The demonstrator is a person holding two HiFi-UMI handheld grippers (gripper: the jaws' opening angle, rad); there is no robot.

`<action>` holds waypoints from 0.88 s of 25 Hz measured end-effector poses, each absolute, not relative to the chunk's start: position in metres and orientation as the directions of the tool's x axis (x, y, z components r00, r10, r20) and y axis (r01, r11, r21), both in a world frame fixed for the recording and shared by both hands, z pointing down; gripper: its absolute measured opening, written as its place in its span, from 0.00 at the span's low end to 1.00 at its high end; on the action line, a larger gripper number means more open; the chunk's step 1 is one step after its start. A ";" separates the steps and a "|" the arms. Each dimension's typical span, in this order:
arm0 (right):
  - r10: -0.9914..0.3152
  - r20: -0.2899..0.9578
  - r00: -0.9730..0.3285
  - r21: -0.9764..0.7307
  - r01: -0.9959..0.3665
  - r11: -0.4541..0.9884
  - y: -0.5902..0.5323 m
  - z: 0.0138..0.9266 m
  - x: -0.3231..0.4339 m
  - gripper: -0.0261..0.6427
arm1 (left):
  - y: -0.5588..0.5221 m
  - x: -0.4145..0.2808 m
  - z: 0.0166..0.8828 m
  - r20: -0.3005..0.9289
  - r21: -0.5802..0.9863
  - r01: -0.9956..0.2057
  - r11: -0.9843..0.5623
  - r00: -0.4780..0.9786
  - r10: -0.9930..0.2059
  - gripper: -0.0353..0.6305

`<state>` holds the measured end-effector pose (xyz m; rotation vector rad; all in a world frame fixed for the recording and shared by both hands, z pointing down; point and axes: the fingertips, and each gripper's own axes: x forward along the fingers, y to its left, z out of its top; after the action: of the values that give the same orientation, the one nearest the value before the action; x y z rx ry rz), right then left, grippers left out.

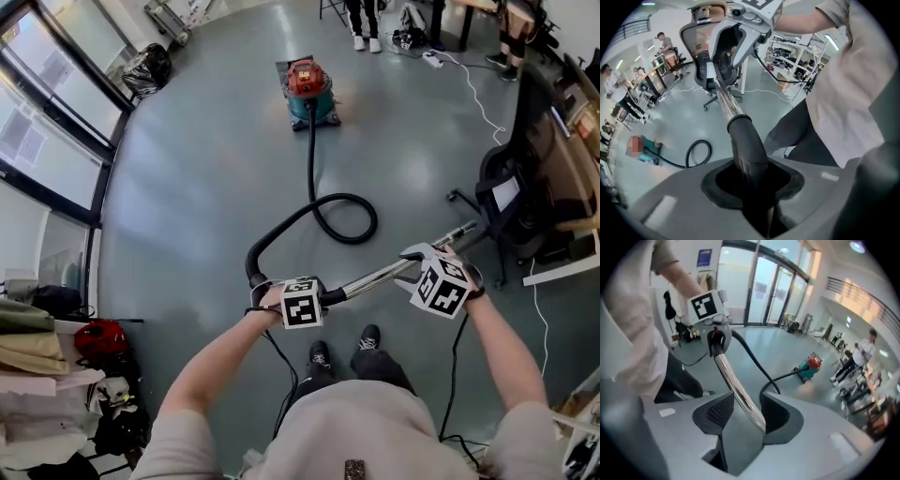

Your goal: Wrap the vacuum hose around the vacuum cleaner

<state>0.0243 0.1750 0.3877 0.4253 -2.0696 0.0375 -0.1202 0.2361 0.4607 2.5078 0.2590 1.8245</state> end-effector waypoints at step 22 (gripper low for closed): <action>-0.555 0.562 -0.614 -0.709 -0.702 0.059 0.054 0.430 -0.004 0.54 | 0.153 -0.049 0.447 0.830 0.081 -0.404 -0.911 0.534 -0.163 0.24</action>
<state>-0.0044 0.0544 0.4300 1.3061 -2.1801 1.5990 -0.0491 0.1528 0.4472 2.5113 -0.4749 1.3172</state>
